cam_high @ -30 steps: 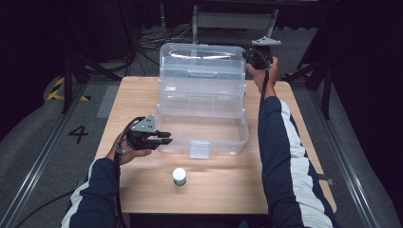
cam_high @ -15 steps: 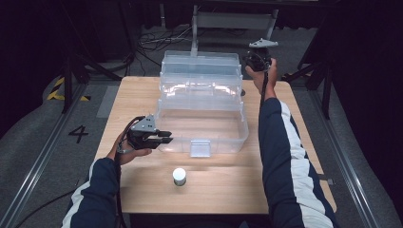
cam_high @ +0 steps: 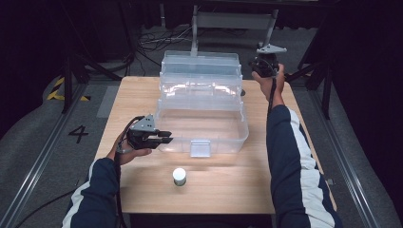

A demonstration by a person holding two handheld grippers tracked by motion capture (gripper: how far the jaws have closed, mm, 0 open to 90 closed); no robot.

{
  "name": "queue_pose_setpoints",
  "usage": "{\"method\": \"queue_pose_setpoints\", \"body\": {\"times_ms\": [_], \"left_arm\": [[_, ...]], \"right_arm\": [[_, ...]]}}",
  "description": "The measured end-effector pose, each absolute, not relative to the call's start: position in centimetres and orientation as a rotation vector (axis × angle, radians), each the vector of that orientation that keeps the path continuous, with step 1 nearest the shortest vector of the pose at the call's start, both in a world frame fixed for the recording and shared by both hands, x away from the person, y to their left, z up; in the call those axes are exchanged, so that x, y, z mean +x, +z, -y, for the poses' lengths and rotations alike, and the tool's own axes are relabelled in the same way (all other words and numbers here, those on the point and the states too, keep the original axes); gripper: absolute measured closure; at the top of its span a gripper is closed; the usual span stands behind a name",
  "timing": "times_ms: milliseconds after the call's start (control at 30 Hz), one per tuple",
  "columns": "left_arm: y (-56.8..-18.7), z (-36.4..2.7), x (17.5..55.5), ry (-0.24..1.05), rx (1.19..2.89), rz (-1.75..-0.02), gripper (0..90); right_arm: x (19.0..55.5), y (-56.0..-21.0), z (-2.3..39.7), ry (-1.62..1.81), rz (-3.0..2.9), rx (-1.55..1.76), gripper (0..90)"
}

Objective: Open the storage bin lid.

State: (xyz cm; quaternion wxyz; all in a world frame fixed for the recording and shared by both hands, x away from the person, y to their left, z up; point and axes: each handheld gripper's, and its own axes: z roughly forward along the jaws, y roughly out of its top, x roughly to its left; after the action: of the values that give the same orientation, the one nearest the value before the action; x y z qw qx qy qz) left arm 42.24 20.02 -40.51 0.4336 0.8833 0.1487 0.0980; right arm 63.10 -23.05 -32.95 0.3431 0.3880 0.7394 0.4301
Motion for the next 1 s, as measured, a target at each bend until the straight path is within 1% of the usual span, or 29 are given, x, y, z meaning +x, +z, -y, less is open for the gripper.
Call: {"method": "queue_pose_setpoints", "body": {"times_ms": [167,433,733,1000], "left_arm": [[-40.5,-20.0,42.3,0.243,2.201,-0.373,75.0],[-40.5,-20.0,42.2,0.245,2.199,-0.373,75.0],[-40.5,-20.0,42.1,0.251,2.201,-0.378,74.7],[-40.4,-19.9,42.1,0.255,2.207,-0.381,74.7]], "right_arm": [[61.7,-32.5,24.1,1.116,-1.949,0.971,85.8],[60.3,-32.2,24.2,1.127,-1.982,0.922,84.2],[57.4,-31.7,25.0,1.154,-1.994,0.852,81.0],[54.8,-31.8,26.1,1.164,-1.991,0.840,81.3]]}}
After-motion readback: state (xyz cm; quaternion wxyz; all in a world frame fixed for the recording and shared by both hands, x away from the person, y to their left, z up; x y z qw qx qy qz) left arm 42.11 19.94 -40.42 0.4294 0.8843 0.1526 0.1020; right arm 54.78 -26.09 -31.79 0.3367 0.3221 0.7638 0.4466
